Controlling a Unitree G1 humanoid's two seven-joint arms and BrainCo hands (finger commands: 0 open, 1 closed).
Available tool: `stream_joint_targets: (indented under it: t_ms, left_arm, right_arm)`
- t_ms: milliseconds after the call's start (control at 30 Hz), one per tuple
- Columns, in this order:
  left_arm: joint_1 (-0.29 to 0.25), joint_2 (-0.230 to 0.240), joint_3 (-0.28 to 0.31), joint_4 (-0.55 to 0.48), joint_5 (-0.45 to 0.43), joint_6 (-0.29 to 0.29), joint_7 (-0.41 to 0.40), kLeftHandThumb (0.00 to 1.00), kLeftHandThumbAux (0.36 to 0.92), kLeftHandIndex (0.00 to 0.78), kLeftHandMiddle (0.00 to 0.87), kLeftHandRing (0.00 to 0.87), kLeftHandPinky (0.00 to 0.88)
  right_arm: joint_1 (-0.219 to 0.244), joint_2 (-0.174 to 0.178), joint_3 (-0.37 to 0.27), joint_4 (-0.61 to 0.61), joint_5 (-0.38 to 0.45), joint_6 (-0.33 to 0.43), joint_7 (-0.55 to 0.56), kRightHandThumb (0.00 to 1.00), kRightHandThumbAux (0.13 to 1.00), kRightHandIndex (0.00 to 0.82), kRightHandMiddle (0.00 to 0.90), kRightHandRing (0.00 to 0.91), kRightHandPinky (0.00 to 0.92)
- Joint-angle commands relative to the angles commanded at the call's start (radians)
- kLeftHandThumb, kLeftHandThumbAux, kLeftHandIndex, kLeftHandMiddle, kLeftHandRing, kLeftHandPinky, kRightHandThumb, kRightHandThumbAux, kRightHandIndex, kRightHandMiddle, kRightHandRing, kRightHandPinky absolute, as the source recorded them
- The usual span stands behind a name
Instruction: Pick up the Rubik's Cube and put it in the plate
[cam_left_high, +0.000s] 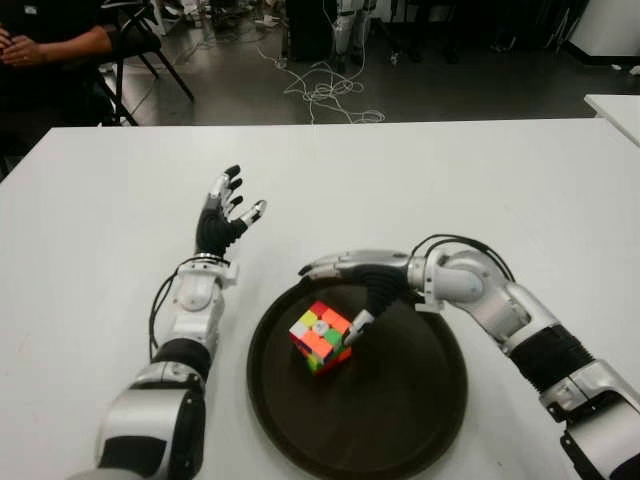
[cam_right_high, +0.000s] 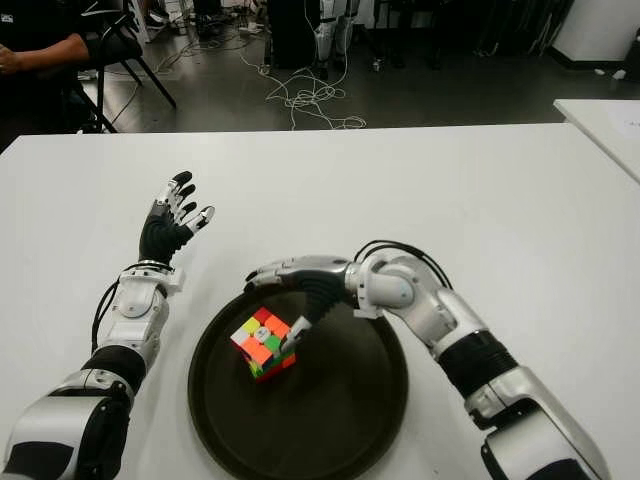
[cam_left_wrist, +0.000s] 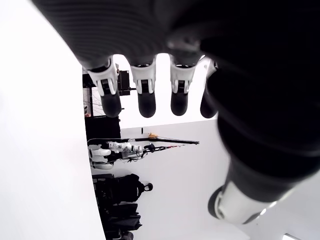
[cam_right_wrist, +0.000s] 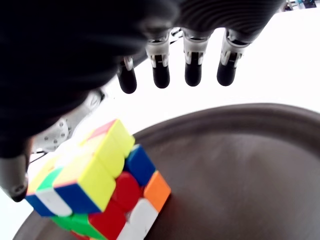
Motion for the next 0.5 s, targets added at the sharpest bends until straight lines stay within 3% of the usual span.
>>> stream_joint_targets:
  t_ms: [367, 500]
  left_arm:
    - [-0.002, 0.001, -0.002, 0.005, 0.007, -0.002, 0.011, 0.006, 0.832, 0.044, 0.087, 0.054, 0.033]
    - [-0.003, 0.003, -0.007, 0.005, 0.019, -0.001, 0.025, 0.001, 0.835, 0.047, 0.092, 0.061, 0.037]
  right_arm:
    - [-0.061, -0.077, -0.129, 0.064, 0.195, -0.069, 0.104, 0.000, 0.448, 0.000, 0.000, 0.000, 0.000]
    - [-0.064, -0.114, -0.228, -0.003, 0.386, 0.012, 0.196, 0.000, 0.443, 0.000, 0.000, 0.000, 0.000]
